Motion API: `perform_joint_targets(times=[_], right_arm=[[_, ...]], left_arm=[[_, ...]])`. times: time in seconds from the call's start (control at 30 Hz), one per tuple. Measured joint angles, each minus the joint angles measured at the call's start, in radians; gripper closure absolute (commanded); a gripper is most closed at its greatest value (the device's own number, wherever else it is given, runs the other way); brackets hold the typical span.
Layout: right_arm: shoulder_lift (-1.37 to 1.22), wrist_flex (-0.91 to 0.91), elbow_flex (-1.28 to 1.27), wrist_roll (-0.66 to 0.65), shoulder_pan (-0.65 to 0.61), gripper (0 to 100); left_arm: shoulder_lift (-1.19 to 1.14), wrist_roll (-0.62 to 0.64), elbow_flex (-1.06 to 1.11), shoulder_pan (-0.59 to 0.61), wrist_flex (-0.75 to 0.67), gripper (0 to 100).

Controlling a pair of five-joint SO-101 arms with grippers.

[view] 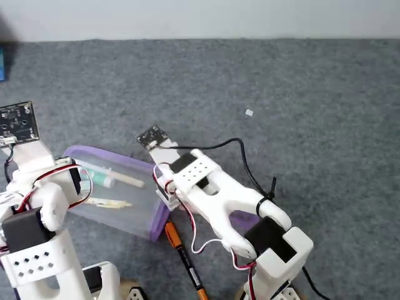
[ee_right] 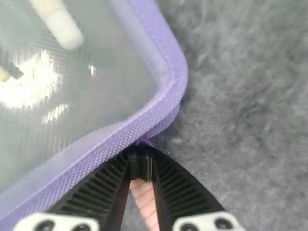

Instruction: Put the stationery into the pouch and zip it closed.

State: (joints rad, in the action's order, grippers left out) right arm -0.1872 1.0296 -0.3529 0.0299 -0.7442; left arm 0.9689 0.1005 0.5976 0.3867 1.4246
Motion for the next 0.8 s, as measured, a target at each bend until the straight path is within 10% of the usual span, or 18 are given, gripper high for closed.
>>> perform_joint_targets(times=[0.43,0.8], right_arm=[[0.077,0.629,0.064,0.061,-0.069,95.7],[0.046,0.634,0.064,0.256,-0.242,78.6]], left_arm=[[0.000,0.000,-0.025,0.000,0.000,95],[0.000,0.000,-0.025,0.000,0.000,95]])
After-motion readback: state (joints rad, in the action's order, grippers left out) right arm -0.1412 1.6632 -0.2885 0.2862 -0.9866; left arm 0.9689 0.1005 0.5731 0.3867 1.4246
